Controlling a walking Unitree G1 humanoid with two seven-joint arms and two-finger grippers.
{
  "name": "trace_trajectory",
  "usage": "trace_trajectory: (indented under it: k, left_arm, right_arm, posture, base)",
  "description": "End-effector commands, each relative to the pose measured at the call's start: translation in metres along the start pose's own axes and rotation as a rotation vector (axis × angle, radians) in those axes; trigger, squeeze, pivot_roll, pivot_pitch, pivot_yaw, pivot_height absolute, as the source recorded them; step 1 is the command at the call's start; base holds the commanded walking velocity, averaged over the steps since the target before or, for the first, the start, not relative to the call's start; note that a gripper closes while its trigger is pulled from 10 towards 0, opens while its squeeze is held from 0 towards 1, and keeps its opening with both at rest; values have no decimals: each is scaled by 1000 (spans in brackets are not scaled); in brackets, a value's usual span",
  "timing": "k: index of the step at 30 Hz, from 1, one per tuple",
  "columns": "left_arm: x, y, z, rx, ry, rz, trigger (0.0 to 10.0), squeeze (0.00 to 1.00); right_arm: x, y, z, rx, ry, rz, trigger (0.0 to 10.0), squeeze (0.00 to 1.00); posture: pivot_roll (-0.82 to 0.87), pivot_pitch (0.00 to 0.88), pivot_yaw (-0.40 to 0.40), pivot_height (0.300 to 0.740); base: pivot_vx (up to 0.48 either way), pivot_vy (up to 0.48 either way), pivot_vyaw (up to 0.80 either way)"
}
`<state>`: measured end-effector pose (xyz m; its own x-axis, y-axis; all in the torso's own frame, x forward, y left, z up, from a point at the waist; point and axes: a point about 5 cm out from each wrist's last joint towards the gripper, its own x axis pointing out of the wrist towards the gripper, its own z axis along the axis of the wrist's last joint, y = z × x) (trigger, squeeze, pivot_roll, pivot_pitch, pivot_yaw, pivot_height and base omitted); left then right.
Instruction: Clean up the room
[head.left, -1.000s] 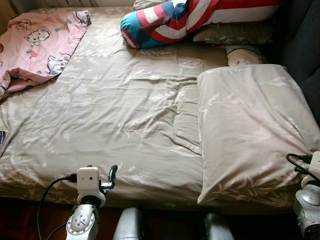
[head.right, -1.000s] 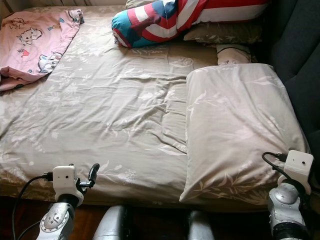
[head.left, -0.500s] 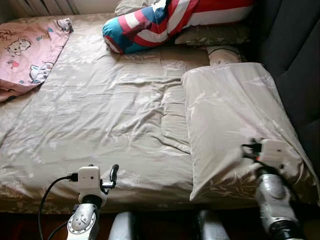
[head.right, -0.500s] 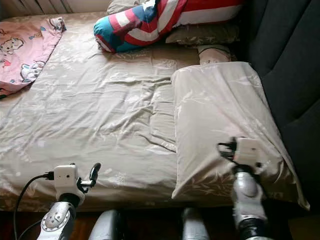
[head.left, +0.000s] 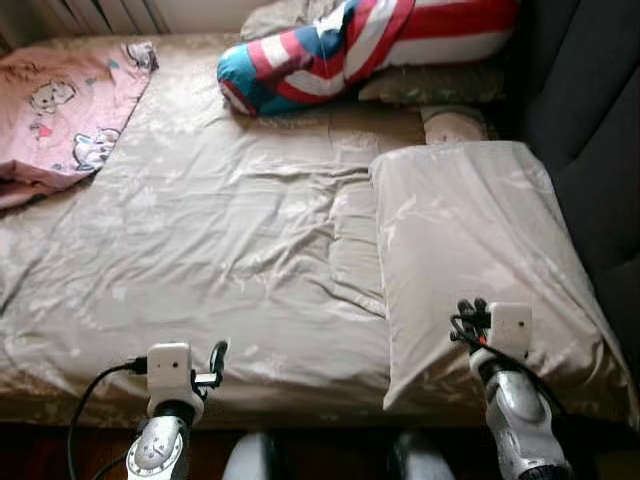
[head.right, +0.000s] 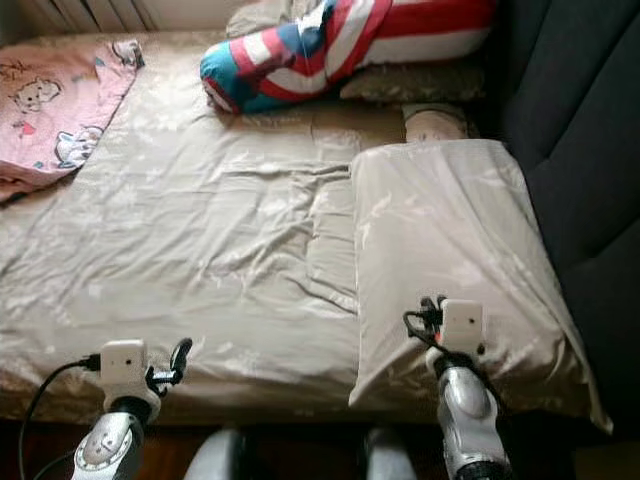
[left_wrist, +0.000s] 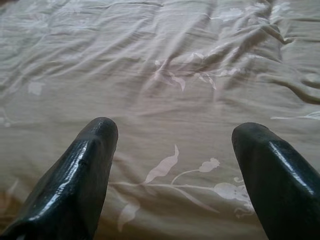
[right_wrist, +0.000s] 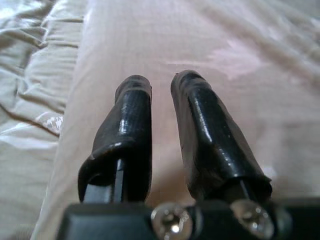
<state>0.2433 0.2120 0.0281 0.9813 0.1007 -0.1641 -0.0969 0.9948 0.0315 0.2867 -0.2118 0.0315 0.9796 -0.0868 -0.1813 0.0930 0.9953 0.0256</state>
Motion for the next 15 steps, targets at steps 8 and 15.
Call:
trace_trajectory:
  k: [8, 15]
  left_arm:
    - [-7, 14, -30, 6, 127, 23, 10000, 0]
    - [-16, 20, -68, -9, 338, 58, 10000, 0]
  right_arm:
    - [-27, -14, -51, 25, 210, -64, 10000, 0]
    - [-49, -18, -86, 95, 374, -91, 10000, 0]
  posture:
    - [-63, 135, 31, 740]
    - [-75, 118, 42, 740]
  base:
    - [0, 0, 0]
    - [0, 0, 0]
